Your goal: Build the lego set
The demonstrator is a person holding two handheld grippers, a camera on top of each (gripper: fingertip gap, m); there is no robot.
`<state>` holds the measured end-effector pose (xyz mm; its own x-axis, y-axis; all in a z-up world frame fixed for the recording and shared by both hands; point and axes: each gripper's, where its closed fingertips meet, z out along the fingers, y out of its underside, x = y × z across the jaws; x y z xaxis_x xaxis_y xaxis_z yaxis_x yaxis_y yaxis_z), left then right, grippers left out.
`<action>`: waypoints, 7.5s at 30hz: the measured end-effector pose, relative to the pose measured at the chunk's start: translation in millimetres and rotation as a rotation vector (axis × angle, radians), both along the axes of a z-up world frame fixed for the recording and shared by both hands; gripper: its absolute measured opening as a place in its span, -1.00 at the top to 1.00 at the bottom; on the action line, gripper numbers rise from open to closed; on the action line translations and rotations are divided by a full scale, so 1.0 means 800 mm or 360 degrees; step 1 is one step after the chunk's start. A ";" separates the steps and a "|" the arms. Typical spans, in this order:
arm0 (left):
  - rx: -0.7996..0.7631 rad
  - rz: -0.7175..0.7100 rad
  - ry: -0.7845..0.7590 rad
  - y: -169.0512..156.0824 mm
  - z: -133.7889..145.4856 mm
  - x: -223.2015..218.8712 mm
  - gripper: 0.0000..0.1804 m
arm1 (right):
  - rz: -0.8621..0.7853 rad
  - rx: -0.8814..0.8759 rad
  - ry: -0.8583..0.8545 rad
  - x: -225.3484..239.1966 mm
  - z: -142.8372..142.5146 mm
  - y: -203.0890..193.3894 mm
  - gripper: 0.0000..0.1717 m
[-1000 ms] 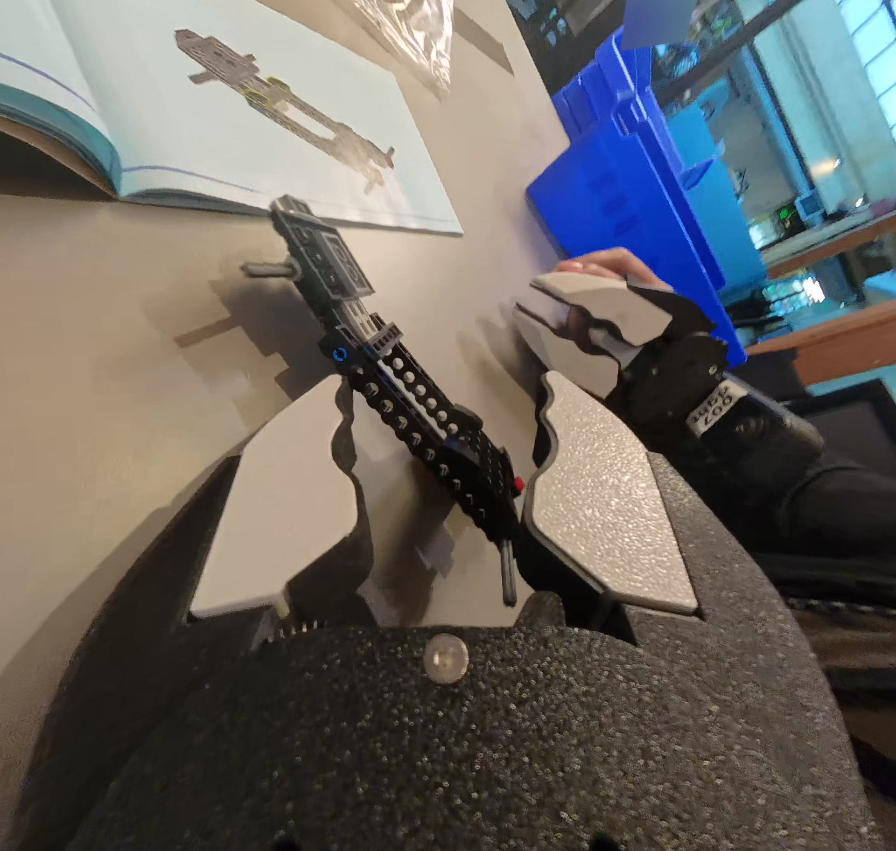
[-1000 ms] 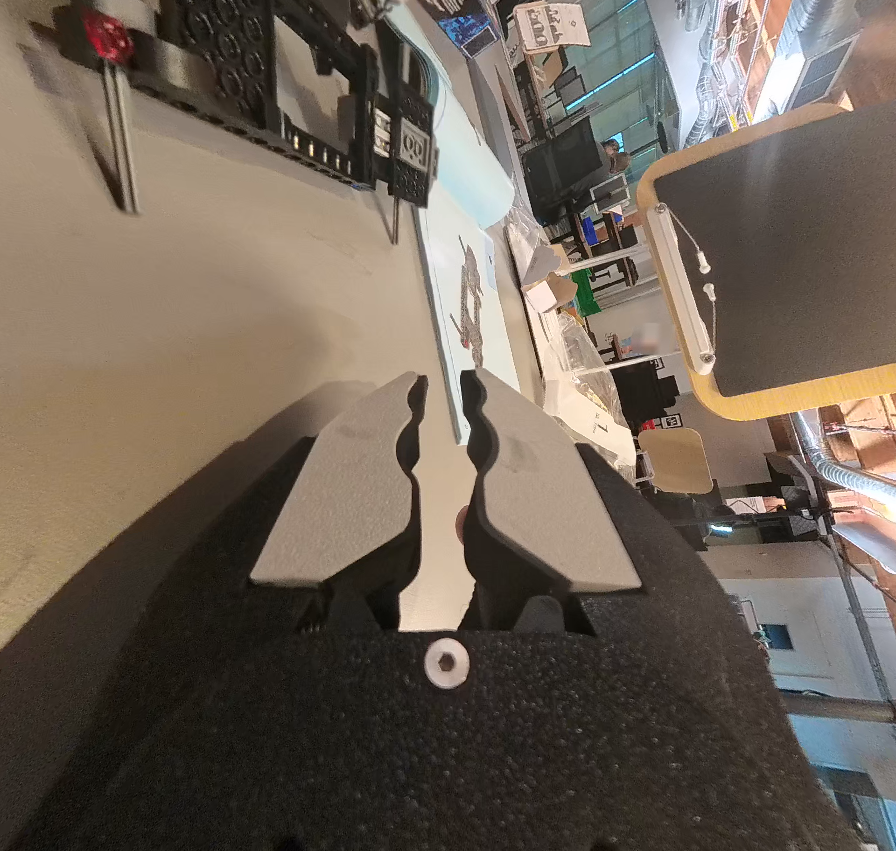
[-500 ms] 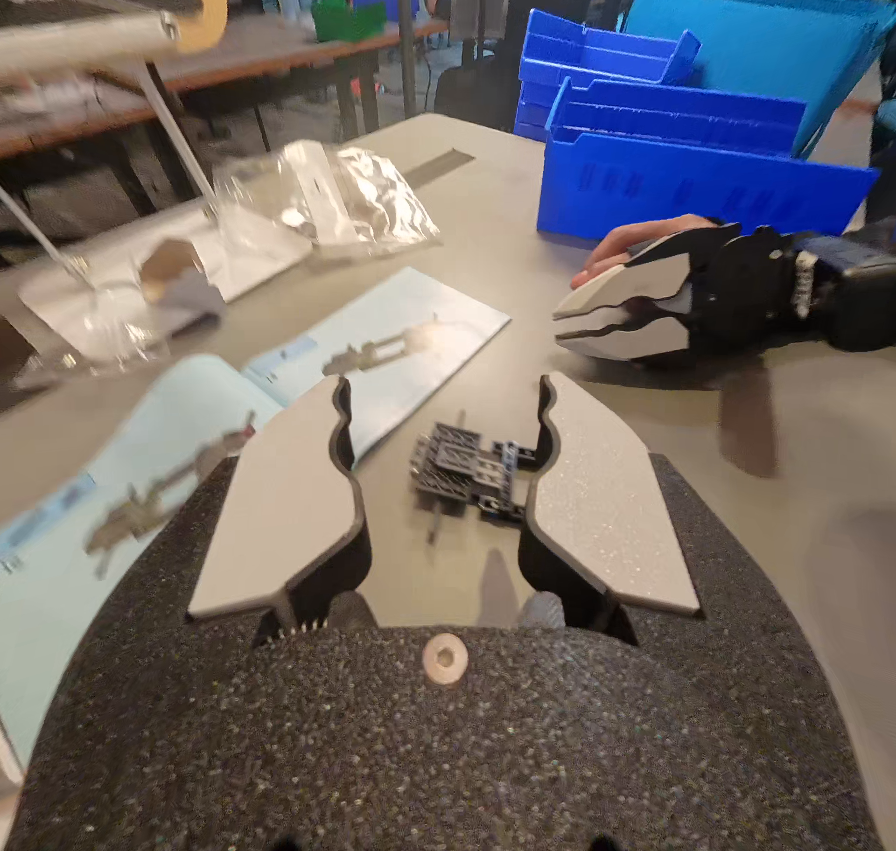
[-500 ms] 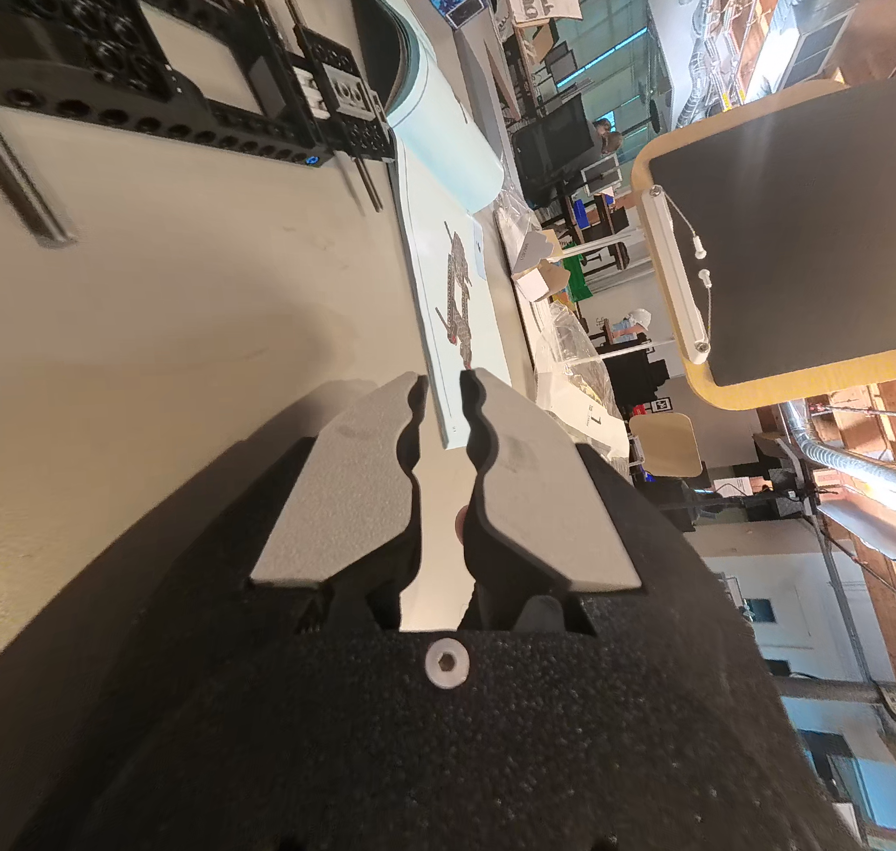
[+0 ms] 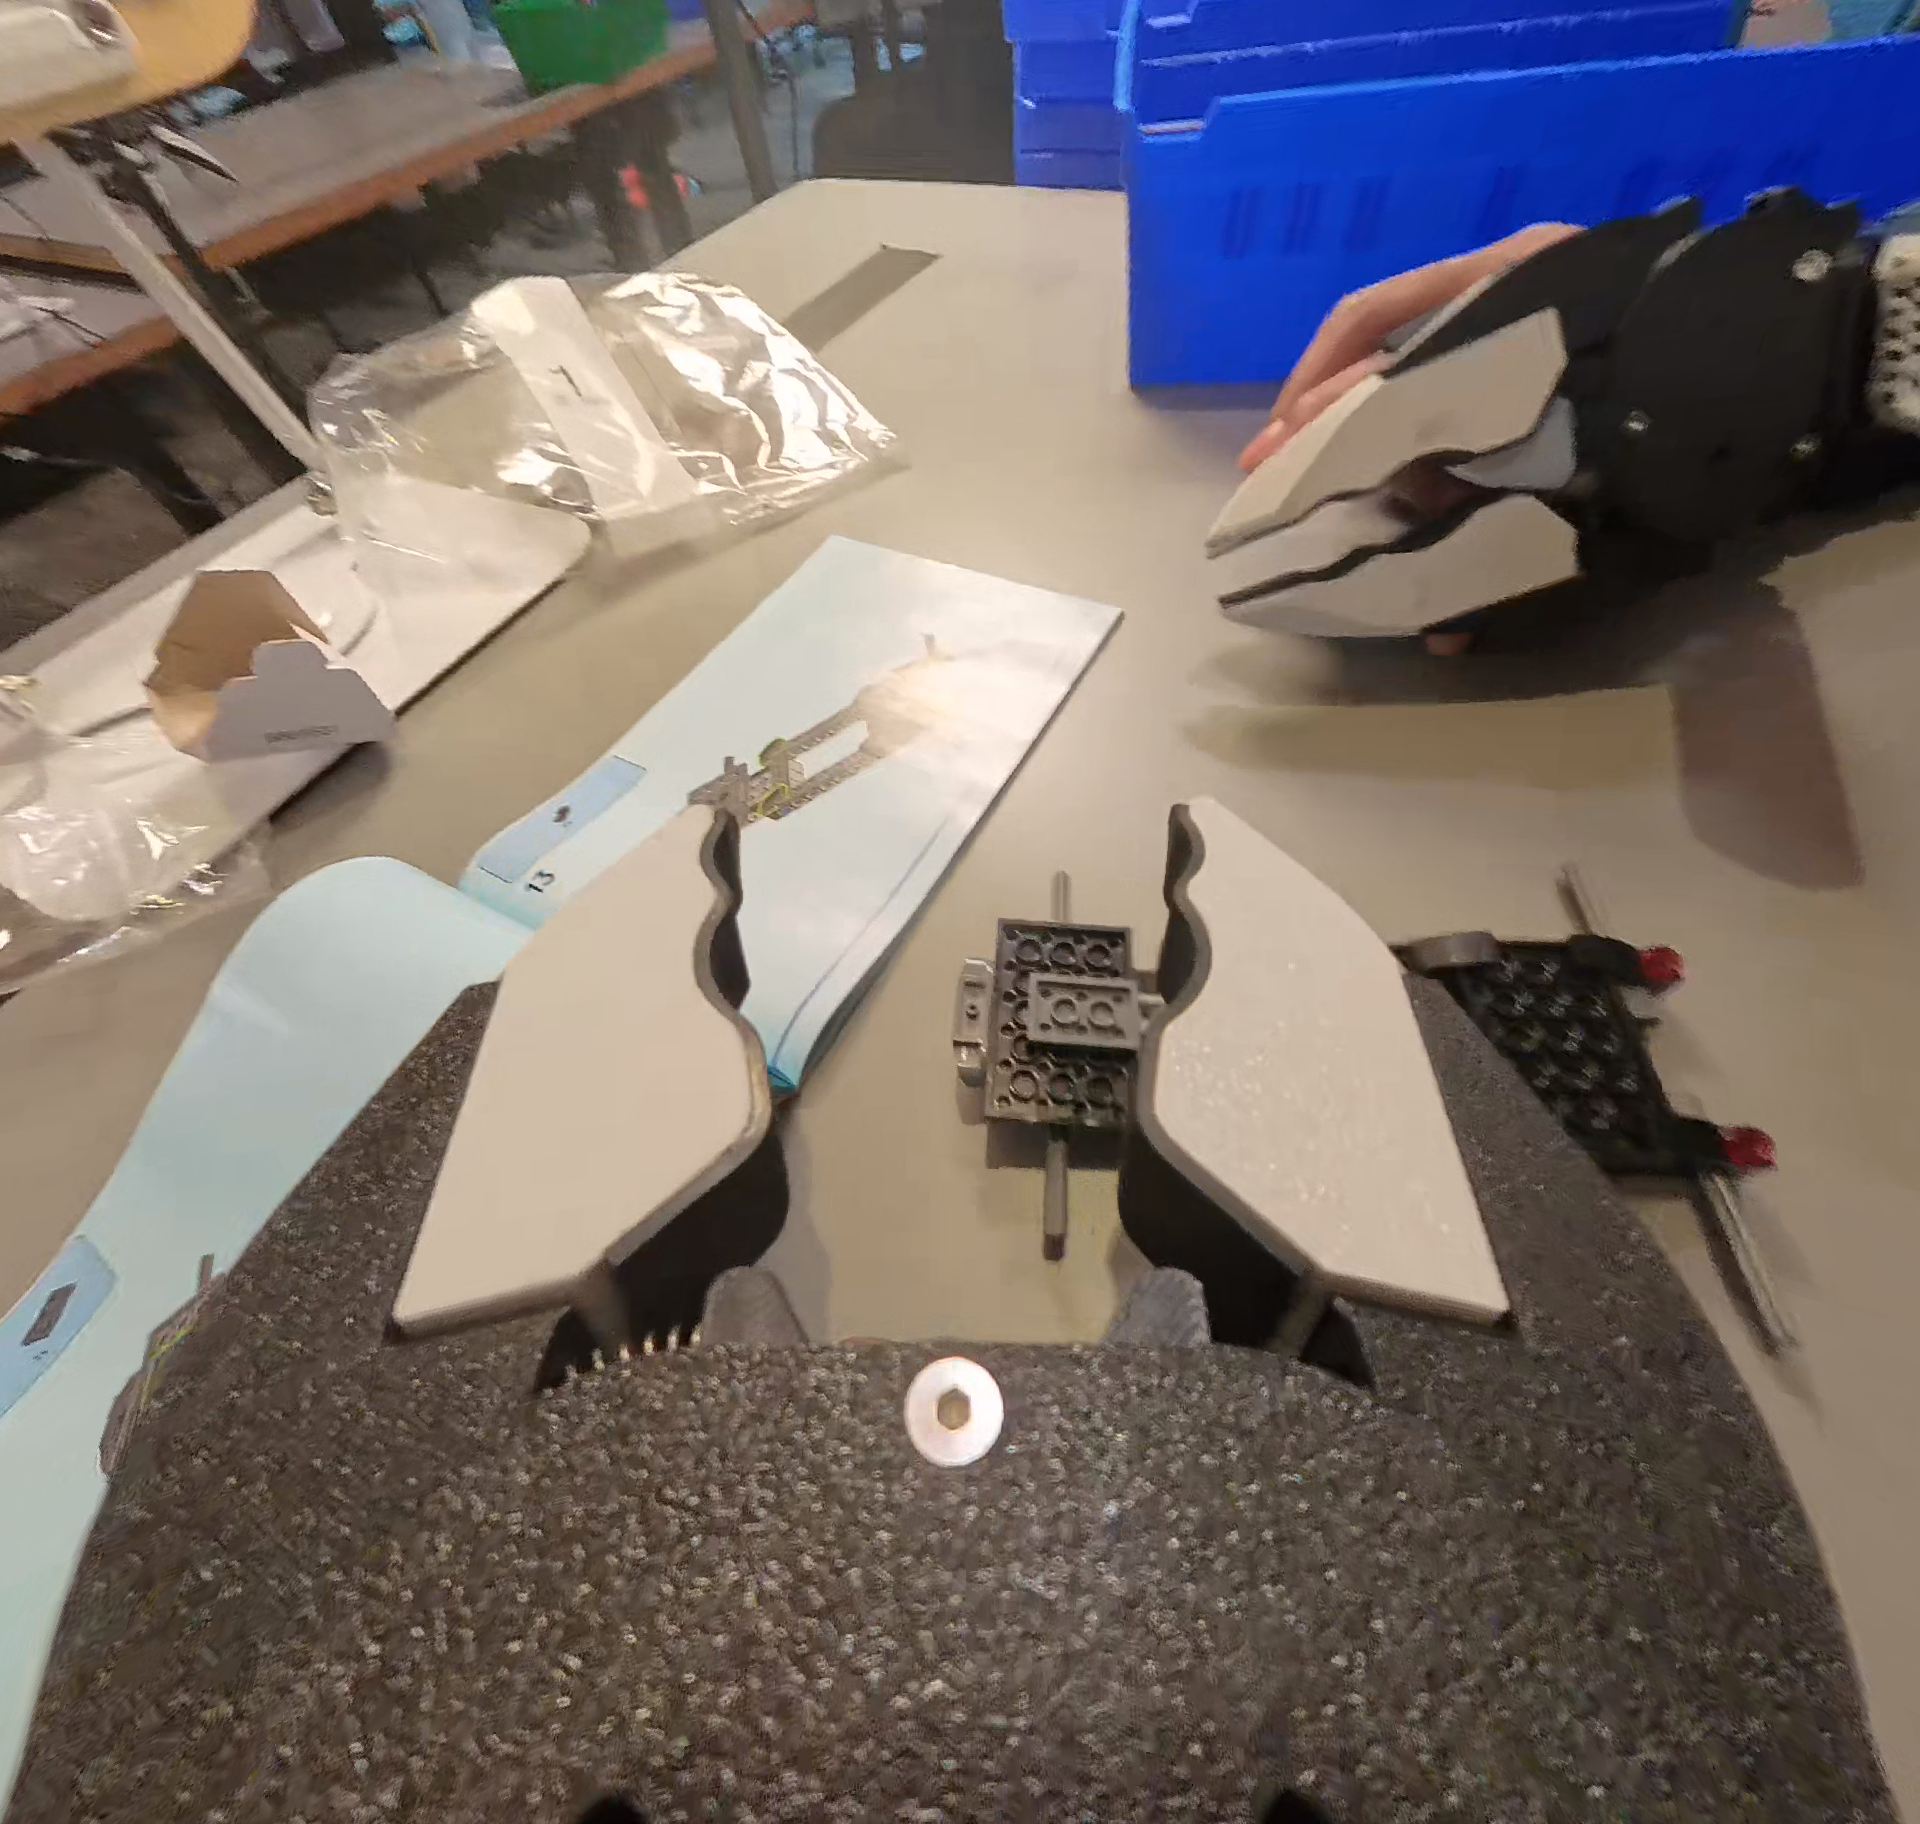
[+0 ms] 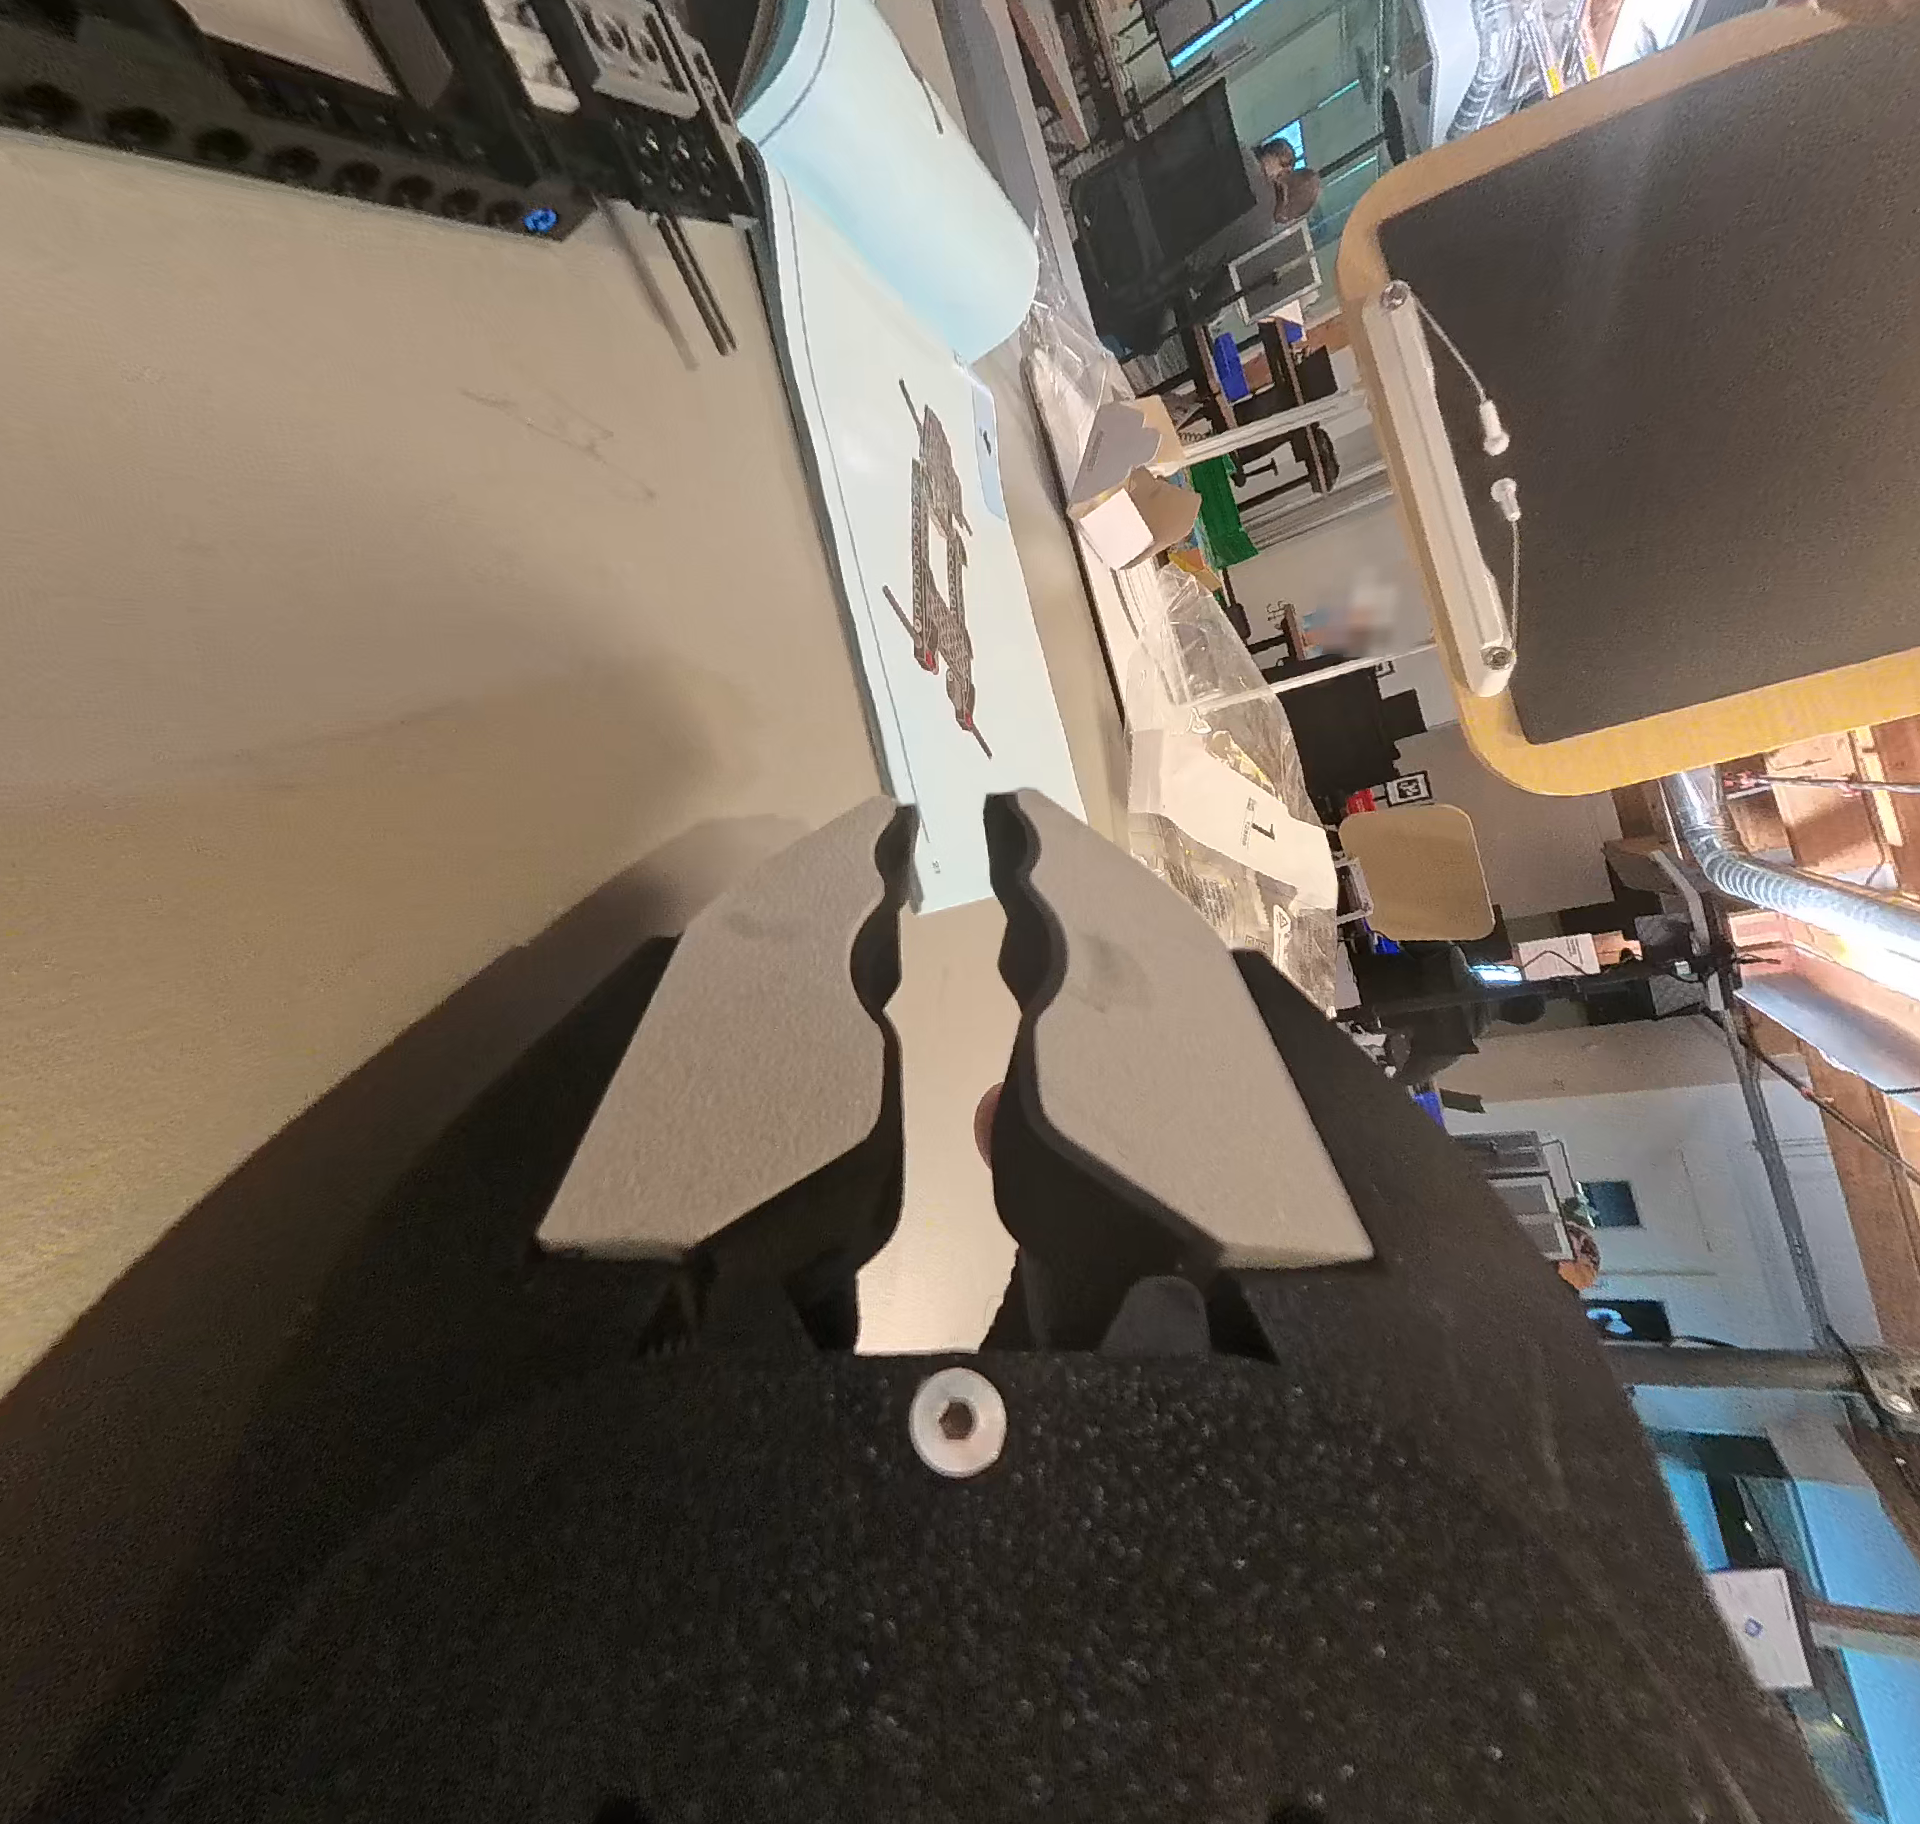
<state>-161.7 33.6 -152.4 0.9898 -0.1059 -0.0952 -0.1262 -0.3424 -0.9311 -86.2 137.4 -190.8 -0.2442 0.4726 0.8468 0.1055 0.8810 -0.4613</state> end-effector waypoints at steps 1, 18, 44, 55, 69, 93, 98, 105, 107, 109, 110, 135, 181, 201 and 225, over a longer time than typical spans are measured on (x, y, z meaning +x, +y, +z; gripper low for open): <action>-0.0028 -0.0040 0.0011 -0.005 -0.001 0.003 0.12 | -0.0012 0.0007 0.0000 -0.002 0.000 0.002 0.84; -0.0361 -0.0326 0.1086 -0.046 -0.042 0.053 0.04 | -0.0206 0.0018 0.0099 -0.018 0.014 0.019 0.83; -0.1065 -0.1199 0.0804 0.002 -0.082 0.076 0.20 | -0.0223 -0.0145 -0.0075 0.015 0.010 0.063 0.83; -0.1056 -0.0928 0.0481 0.011 -0.091 0.079 0.41 | -0.0205 -0.0137 -0.0129 0.015 0.001 0.065 0.83; -0.0931 -0.0347 0.0203 -0.002 -0.078 0.075 0.31 | -0.0223 -0.0139 -0.0145 0.015 -0.001 0.070 0.83; -0.0568 -0.0376 0.0059 -0.036 -0.072 0.067 0.62 | 0.0000 -0.0404 -0.0532 0.003 -0.019 -0.034 1.00; -0.0567 -0.0377 0.0070 -0.036 -0.074 0.069 0.68 | 0.0003 -0.0410 -0.0529 0.001 -0.021 -0.033 1.00; -0.0509 -0.0419 -0.0005 -0.035 -0.060 0.073 0.46 | 0.0023 -0.0440 -0.0503 0.001 -0.016 -0.029 0.90; -0.0472 -0.0422 -0.0008 -0.030 -0.050 0.072 0.47 | 0.0042 -0.0445 -0.0486 0.003 -0.011 -0.027 0.88; -0.0494 -0.0433 0.0019 -0.025 -0.048 0.073 0.47 | 0.0079 -0.0465 -0.0488 0.006 -0.006 -0.029 0.85; -0.0516 -0.0452 0.0034 -0.022 -0.048 0.075 0.46 | 0.0104 -0.0480 -0.0497 0.008 -0.003 -0.031 0.84; -0.0917 -0.0597 0.0223 0.004 -0.092 0.095 0.43 | 0.0189 -0.0447 -0.0489 0.025 0.002 -0.050 0.79; -0.0903 -0.0541 -0.0513 0.013 -0.063 0.111 0.42 | 0.0325 0.0615 -0.0238 0.004 -0.009 -0.108 0.81; 0.0195 -0.0757 0.0132 -0.018 0.033 0.038 0.23 | 0.0300 0.0174 0.0135 0.000 0.066 -0.090 0.82; 0.0873 -0.0878 0.0892 0.006 0.074 0.149 0.71 | 0.0921 -0.0303 0.0444 0.062 0.132 -0.160 0.82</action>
